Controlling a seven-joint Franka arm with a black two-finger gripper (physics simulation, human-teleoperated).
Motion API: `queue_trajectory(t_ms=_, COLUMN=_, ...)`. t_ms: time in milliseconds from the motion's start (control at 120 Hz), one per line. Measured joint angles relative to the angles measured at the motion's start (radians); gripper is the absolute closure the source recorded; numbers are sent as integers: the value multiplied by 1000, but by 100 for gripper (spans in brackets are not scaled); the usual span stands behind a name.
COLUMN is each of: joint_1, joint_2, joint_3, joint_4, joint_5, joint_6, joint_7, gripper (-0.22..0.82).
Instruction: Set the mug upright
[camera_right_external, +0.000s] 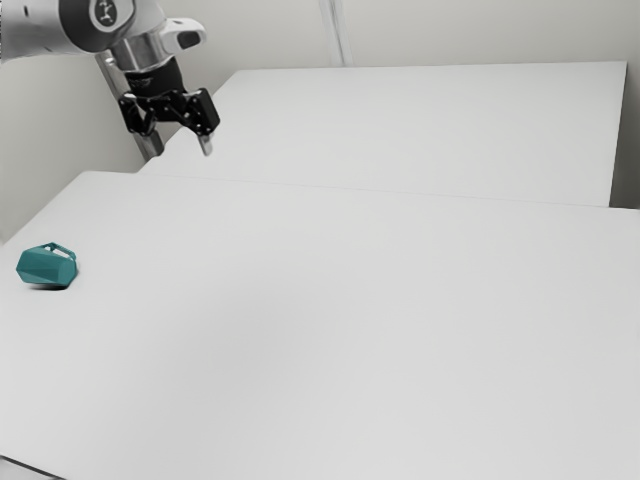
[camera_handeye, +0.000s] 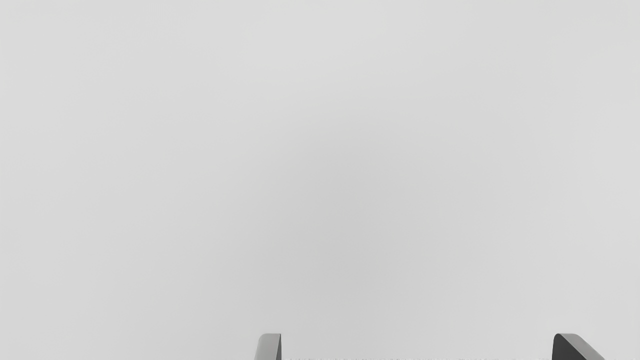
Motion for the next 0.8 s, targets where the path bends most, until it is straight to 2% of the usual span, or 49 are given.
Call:
queue_trajectory(t_ms=242, joint_1=18, joint_2=9, joint_3=7, joint_4=11, joint_5=-4, joint_6=-7, joint_7=3, gripper=1)
queue_trajectory(t_ms=500, joint_1=131, joint_2=0, joint_3=1, joint_4=10, joint_5=-5, joint_6=-13, joint_7=10, gripper=1)
queue_trajectory(t_ms=692, joint_1=166, joint_2=13, joint_3=79, joint_4=17, joint_5=3, joint_6=-26, joint_7=19, gripper=1)
queue_trajectory(t_ms=800, joint_1=240, joint_2=14, joint_3=89, joint_4=16, joint_5=4, joint_6=-29, joint_7=44, gripper=1)
